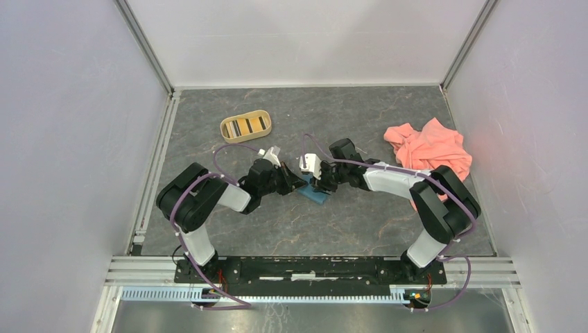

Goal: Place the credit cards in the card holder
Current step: Open the card holder at the center of the board.

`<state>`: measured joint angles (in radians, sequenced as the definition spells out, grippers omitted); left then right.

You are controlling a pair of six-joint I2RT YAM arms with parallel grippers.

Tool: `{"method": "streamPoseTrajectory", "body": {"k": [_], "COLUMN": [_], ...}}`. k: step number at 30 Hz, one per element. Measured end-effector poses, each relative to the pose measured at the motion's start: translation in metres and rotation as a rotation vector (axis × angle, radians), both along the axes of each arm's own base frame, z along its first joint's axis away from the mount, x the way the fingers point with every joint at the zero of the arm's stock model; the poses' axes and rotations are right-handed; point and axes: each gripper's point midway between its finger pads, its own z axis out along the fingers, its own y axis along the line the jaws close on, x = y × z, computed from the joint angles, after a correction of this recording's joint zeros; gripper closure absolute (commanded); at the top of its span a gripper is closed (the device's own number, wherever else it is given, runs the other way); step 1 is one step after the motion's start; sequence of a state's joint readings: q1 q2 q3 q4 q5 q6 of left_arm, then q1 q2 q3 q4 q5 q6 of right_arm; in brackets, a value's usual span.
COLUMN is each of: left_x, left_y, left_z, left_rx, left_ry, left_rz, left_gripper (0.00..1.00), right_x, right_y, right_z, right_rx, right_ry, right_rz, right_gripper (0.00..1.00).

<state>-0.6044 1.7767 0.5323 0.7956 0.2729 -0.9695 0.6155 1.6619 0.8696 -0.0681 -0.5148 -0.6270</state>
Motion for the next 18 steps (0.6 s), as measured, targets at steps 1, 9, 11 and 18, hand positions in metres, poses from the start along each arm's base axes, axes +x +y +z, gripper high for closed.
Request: {"method": "streamPoseTrajectory", "body": {"k": [1,9,11,18], "left_x": [0.0,0.003,0.003,0.003], "left_y": [0.0,0.0,0.0,0.0], "left_z": [0.0,0.0,0.0,0.0], "left_rx": [0.0,0.0,-0.002,0.005], "left_ry": [0.0,-0.011,-0.014,-0.027], "left_rz": [0.0,0.008,0.009,0.001], "left_gripper": [0.91,0.91,0.91,0.91], "right_x": [0.001,0.024,0.028,0.041], "right_y": [0.0,-0.002,-0.003,-0.014], "right_z": [0.0,0.006,0.008,0.024], "right_rx": [-0.004,-0.026,-0.024,0.015], "right_ry": [-0.007,-0.089,-0.109,-0.144], "right_rz": [-0.005,-0.108,-0.133,-0.219], "right_gripper": [0.67,0.99,1.0,1.0]}}
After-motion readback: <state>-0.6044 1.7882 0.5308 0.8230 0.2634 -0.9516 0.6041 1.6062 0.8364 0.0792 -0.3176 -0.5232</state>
